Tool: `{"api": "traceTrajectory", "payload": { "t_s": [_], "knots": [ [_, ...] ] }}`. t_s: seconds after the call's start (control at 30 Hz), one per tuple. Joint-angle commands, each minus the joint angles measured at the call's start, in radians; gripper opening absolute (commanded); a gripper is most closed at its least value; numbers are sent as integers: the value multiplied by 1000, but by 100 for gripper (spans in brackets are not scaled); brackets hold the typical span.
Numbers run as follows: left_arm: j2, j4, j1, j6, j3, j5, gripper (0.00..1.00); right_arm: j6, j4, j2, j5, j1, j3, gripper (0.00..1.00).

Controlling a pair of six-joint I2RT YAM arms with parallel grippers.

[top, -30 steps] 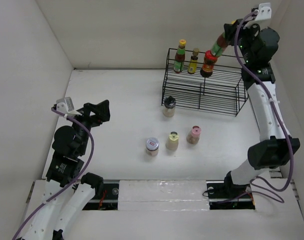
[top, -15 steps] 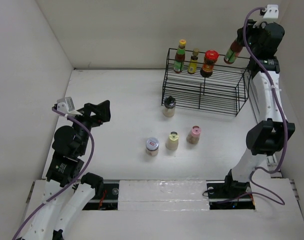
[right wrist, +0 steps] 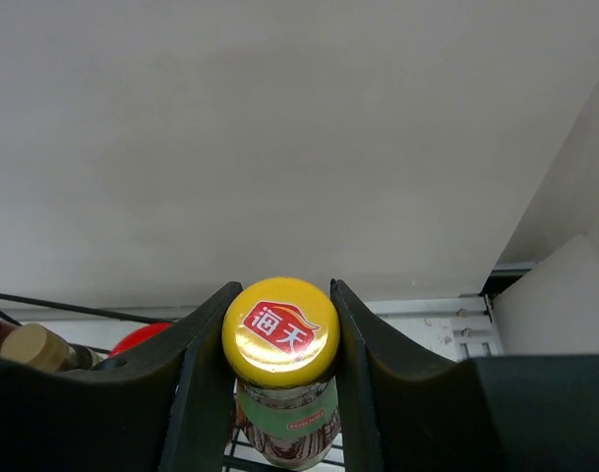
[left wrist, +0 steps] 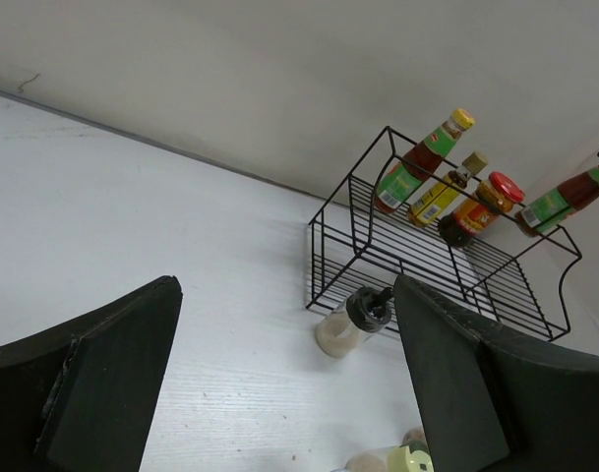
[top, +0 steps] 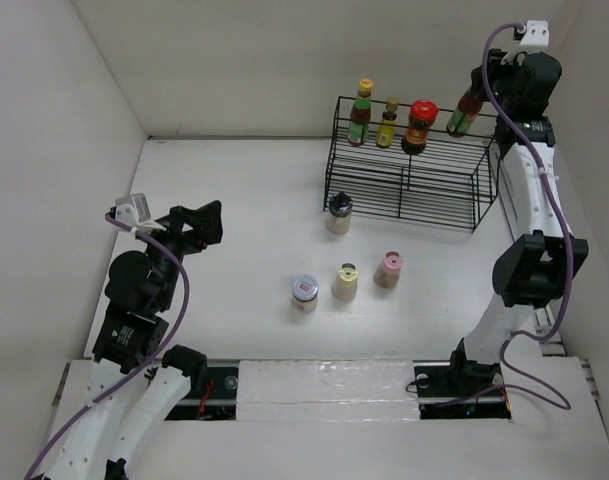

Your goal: Organize the condiment bottles

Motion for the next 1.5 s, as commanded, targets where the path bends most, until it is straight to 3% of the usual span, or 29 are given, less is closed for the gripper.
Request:
{"api": "traceTrajectory", "payload": {
  "t_s": [0.0,0.27,0.53,0.7,0.87,1.0,1.1,1.13,1.17,1.2,1.23,1.3,1.37,1.43,1.47],
  "knots": [
    [8,42,5,10,18,12,85,8,126,2,-4,-9,-8,25],
    [8,42,5,10,18,21,85,-11,102,50,-4,0,-22,30],
    [8,42,5,19,18,21,85,-21,68,104,16,9,-16,41],
    [8,42,5,19,18,21,85,-21,59,95,26,9,-16,71],
    [19,42,5,19,18,21,85,-31,68,15,59,28,-16,89],
    [19,42,5,19,18,21,85,-40,120,-89,59,62,-69,94],
    [19,42,5,19,18,21,84,-61,169,-202,59,118,-178,92],
    [10,42,5,19,18,21,84,-61,186,-238,68,138,-222,87],
    [10,42,5,19,9,31,80,-61,212,-275,69,185,-334,71],
    [10,52,5,19,9,31,78,-61,261,-347,69,212,-391,64],
    [10,53,5,19,9,31,77,-61,279,-382,82,242,-448,51],
    [10,53,5,19,9,43,66,-38,333,-465,125,341,-623,17],
    [10,53,5,29,9,57,60,1,404,-494,125,401,-724,14],
    [20,63,5,29,9,69,57,2,418,-494,113,483,-816,29],
    [30,63,5,29,9,69,57,2,418,-484,113,511,-836,41]
  ]
}}
